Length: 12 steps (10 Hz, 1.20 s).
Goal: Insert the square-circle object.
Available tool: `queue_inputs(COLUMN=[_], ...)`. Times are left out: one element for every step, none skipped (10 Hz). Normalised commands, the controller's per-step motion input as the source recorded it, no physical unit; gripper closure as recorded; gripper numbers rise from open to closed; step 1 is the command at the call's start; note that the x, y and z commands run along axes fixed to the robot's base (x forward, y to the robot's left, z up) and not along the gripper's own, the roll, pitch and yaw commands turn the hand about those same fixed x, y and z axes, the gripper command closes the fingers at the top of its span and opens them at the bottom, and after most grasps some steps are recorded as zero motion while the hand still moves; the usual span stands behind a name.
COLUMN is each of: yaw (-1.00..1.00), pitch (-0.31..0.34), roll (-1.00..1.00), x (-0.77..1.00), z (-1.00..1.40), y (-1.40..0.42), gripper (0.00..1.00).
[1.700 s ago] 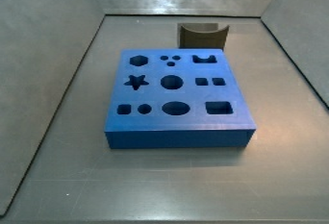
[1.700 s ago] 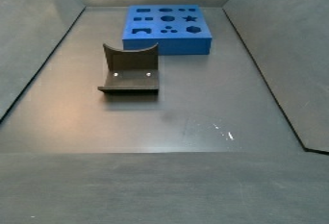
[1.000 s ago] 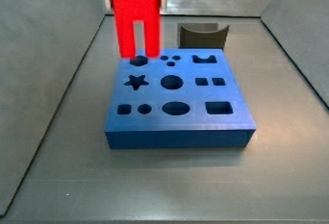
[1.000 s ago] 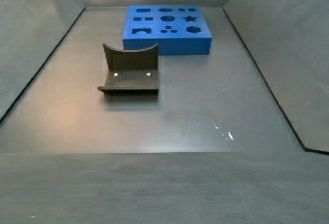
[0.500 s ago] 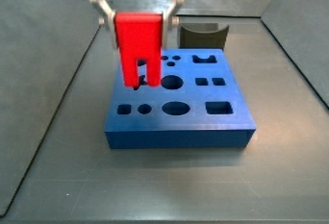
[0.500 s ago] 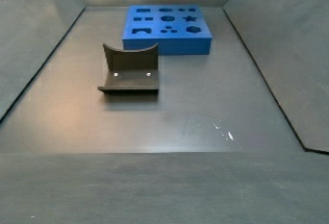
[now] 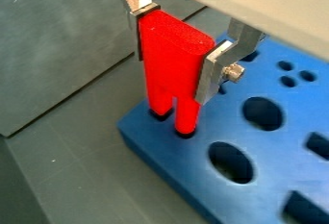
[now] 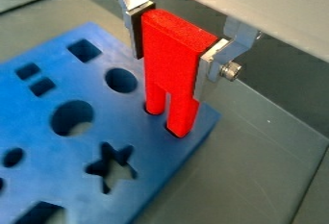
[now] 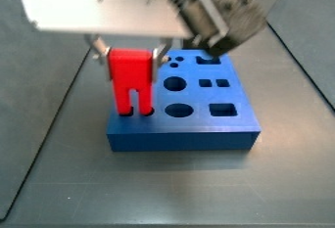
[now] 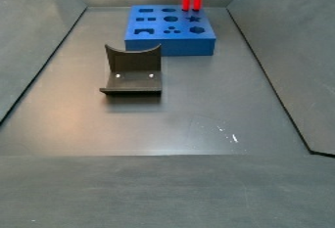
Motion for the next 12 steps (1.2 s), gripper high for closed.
queue_inputs(yaw=[0.07,0.06,0.0,0.0,-0.02,0.0,-0.06,-0.23,-0.27,-0.26,-0.21,-0.2], pitch=[0.0,0.0,0.05,0.101,0.116,0.077,0.0,-0.09,-0.099,-0.1,-0.081,-0.054], roll=[0.12,0.09,0.03,0.0,0.0,0.0,0.0,0.0,0.0,0.0,0.0,0.0], x=[-0.09,0.0,0.13,0.31,0.36,0.36,0.24,0.0,-0.03,-0.09,-0.12,-0.16], z=[-0.07,-0.11,-0.23,-0.33,-0.37,-0.63,-0.79,-1.0,-1.0,-1.0,-1.0,-1.0], y=[-0.08,0.0,0.0,0.03,0.03,0.03,0.0,0.0,0.0,0.0,0.0,0.0], gripper=[1.0,1.0,1.0,1.0,1.0,1.0,1.0,1.0,1.0,1.0,1.0,1.0])
